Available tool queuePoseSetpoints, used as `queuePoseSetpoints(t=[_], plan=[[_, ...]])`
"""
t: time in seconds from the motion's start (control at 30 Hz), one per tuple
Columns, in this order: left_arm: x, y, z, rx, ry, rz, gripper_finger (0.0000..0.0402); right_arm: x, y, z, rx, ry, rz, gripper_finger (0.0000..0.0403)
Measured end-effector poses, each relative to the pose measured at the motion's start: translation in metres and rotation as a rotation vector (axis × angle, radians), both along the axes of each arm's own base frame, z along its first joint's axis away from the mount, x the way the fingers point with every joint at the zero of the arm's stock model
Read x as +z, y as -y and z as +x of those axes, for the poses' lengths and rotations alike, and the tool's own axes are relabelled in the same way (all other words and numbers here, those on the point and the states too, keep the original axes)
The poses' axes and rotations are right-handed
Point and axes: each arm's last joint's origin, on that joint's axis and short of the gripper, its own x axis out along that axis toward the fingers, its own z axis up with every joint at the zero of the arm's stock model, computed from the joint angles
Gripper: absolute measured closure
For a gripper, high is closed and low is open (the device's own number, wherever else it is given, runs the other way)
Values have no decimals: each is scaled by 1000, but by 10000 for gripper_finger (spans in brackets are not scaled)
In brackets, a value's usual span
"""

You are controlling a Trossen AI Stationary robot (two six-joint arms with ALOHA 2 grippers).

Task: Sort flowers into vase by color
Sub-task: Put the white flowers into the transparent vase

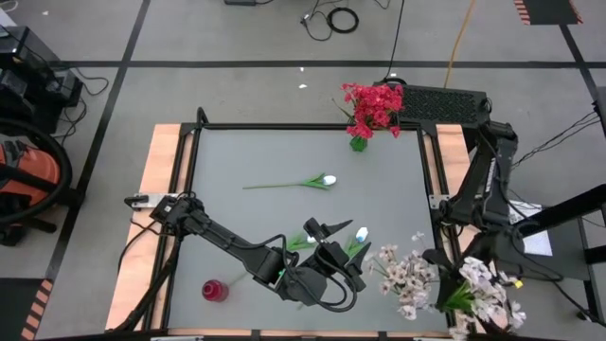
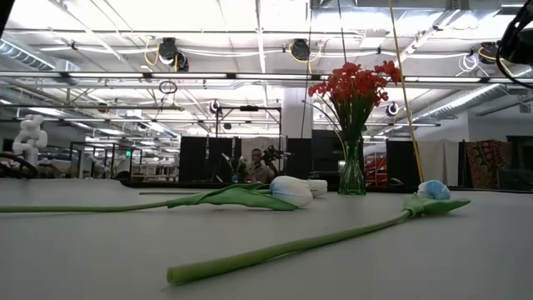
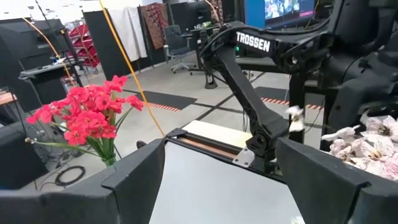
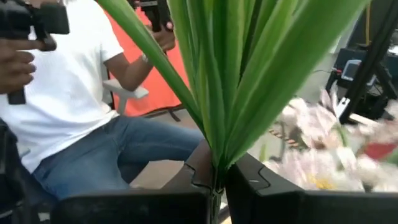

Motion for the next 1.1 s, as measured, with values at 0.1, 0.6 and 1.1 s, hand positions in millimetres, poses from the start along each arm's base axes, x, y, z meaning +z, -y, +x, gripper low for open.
queuePoseSetpoints(t=[0.1, 0.6, 1.1], plan=[[0, 0, 0, 0, -1, 1, 88, -8, 3, 0, -14, 9, 20, 392], [-1, 0, 0, 0, -8, 5, 88, -40, 7, 0, -83, -35, -37, 392], [-1, 1, 0, -27, -13, 3, 88, -63, 11, 1, -168, -117, -33, 339]])
